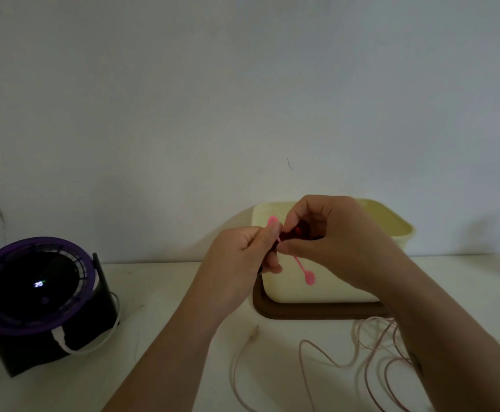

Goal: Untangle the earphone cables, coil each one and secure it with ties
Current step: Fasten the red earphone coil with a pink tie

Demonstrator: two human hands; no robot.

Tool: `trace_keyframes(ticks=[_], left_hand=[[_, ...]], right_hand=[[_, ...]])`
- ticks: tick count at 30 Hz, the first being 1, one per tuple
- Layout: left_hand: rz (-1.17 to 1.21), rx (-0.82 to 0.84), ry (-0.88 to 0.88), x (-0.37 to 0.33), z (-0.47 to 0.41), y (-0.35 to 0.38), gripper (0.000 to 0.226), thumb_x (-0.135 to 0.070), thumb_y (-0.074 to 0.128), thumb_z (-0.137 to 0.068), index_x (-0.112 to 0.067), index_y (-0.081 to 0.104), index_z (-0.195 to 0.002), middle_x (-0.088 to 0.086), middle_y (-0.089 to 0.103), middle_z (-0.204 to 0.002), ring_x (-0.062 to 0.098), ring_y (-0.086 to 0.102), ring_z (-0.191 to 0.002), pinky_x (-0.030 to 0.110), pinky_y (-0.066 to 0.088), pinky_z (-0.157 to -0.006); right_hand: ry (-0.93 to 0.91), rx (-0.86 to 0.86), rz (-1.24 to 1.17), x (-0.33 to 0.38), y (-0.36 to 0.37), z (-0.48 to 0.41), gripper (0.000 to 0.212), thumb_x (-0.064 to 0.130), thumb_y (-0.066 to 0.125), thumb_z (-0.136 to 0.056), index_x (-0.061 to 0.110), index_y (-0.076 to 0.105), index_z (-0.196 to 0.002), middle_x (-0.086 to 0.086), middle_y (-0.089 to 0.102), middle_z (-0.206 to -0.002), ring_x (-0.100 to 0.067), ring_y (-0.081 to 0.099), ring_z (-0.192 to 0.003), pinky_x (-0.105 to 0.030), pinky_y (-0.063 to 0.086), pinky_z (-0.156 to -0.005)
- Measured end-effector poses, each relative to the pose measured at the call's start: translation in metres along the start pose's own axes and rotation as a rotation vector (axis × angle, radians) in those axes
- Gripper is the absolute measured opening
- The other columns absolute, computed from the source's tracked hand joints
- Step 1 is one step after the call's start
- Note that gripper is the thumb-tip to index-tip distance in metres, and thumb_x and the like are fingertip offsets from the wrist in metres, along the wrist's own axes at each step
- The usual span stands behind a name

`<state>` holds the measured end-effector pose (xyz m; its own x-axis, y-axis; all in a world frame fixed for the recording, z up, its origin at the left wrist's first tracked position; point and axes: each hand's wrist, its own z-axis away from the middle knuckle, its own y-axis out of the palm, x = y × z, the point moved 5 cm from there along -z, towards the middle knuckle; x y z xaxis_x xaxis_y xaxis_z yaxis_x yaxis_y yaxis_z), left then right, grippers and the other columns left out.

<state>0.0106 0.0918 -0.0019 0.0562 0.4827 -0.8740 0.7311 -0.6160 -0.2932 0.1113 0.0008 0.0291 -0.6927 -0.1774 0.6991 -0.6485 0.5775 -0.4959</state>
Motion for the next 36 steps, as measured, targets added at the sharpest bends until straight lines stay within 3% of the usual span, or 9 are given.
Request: trace_keyframes(ticks=[4,9,12,17,21,29,36], left_hand=[[0.145,-0.065,-0.005,-0.002,0.001,0.000,0.036,-0.034,0.054,-0.089,-0.011,0.066,-0.065,-0.001,0.065,-0.054,0.011,0.065,-0.056,0.025,0.055,-0.060],[0.193,-0.050,-0.015,-0.004,0.002,0.001,0.033,-0.042,0.057,-0.080,-0.013,0.070,-0.072,-0.001,0.070,-0.063,0.012,0.070,-0.064,0.025,0.057,-0.072],[0.146,-0.005,-0.015,-0.005,0.001,-0.003,0.020,-0.033,0.058,-0.085,-0.022,0.073,-0.076,-0.003,0.073,-0.068,0.012,0.071,-0.070,0.026,0.056,-0.078],[0.308,-0.005,-0.053,-0.003,0.000,-0.009,0.021,-0.033,0.064,-0.071,-0.015,0.072,-0.078,0.001,0.070,-0.066,0.012,0.067,-0.067,0.032,0.055,-0.081],[0.490,0.044,-0.125,-0.001,0.001,-0.003,0.023,-0.028,0.063,-0.068,-0.009,0.069,-0.079,0.001,0.068,-0.065,0.008,0.063,-0.060,0.021,0.054,-0.068],[0.513,-0.042,-0.111,-0.001,0.003,0.004,0.018,-0.032,0.065,-0.068,-0.017,0.073,-0.062,0.000,0.063,-0.060,0.006,0.059,-0.057,0.021,0.055,-0.069],[0.598,-0.062,-0.122,0.000,0.004,0.007,0.016,-0.029,0.066,-0.067,-0.018,0.077,-0.071,0.002,0.069,-0.068,0.007,0.063,-0.063,0.020,0.056,-0.072]], right_hand=[[-0.029,-0.053,-0.013,0.000,0.001,-0.001,0.019,0.009,0.078,-0.070,0.019,0.063,-0.071,-0.004,0.070,-0.068,-0.027,0.066,-0.067,-0.044,0.056,-0.070],[-0.007,-0.071,-0.038,-0.001,-0.004,-0.001,0.018,0.011,0.079,-0.069,0.018,0.063,-0.070,-0.007,0.070,-0.070,-0.032,0.066,-0.070,-0.050,0.055,-0.071],[-0.006,-0.074,-0.038,0.000,-0.005,0.000,0.017,0.015,0.080,-0.070,0.015,0.063,-0.072,-0.008,0.069,-0.068,-0.033,0.066,-0.064,-0.052,0.055,-0.065],[-0.066,-0.108,-0.001,0.005,-0.002,-0.001,0.018,0.015,0.079,-0.071,0.021,0.062,-0.069,-0.005,0.068,-0.068,-0.028,0.064,-0.066,-0.047,0.055,-0.066],[-0.066,-0.077,-0.042,0.005,-0.004,0.000,0.019,0.013,0.078,-0.071,0.021,0.062,-0.069,-0.004,0.069,-0.069,-0.028,0.066,-0.068,-0.048,0.056,-0.069],[-0.083,-0.043,-0.027,0.003,-0.004,-0.001,0.021,0.014,0.079,-0.071,0.022,0.060,-0.068,-0.001,0.067,-0.067,-0.024,0.064,-0.066,-0.035,0.053,-0.065],[-0.090,-0.053,-0.020,0.001,-0.006,-0.001,0.020,0.014,0.079,-0.071,0.021,0.061,-0.069,-0.004,0.068,-0.067,-0.026,0.066,-0.065,-0.044,0.056,-0.066]])
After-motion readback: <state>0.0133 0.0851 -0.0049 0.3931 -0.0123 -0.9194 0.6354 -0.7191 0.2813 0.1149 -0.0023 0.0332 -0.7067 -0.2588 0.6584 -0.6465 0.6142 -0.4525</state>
